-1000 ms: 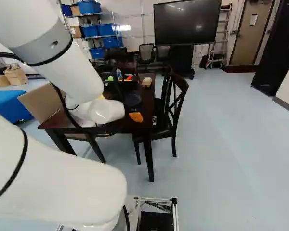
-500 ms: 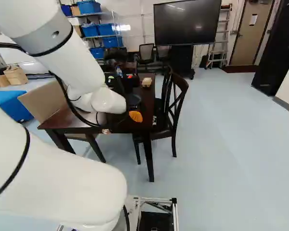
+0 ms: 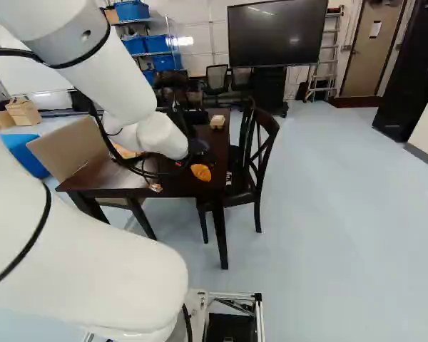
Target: Move the croissant to the empty plate
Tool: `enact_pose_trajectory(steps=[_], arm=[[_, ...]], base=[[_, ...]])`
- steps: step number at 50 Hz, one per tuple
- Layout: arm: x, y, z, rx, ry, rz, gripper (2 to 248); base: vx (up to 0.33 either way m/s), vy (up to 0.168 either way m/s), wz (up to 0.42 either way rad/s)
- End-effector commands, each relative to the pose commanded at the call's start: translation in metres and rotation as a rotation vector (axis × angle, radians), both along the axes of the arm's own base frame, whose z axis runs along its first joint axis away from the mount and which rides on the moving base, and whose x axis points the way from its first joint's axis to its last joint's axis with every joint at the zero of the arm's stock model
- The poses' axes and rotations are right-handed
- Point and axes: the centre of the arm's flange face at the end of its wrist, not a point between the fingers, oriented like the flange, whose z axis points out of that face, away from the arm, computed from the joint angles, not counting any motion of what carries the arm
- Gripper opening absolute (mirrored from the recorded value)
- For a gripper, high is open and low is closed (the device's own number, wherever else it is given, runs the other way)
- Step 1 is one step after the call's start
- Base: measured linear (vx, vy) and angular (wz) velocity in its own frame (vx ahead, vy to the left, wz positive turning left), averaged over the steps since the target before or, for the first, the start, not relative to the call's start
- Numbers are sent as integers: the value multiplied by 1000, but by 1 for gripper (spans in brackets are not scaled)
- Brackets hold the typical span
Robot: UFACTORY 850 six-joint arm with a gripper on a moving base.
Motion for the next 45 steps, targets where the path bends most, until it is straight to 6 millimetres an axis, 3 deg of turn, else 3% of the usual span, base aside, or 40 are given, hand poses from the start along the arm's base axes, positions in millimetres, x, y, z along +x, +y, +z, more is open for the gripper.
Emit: enact_pose_trajectory(steps=[45], arm=[[32, 0, 38, 4, 234, 2, 247]], base=[[0, 0, 0]])
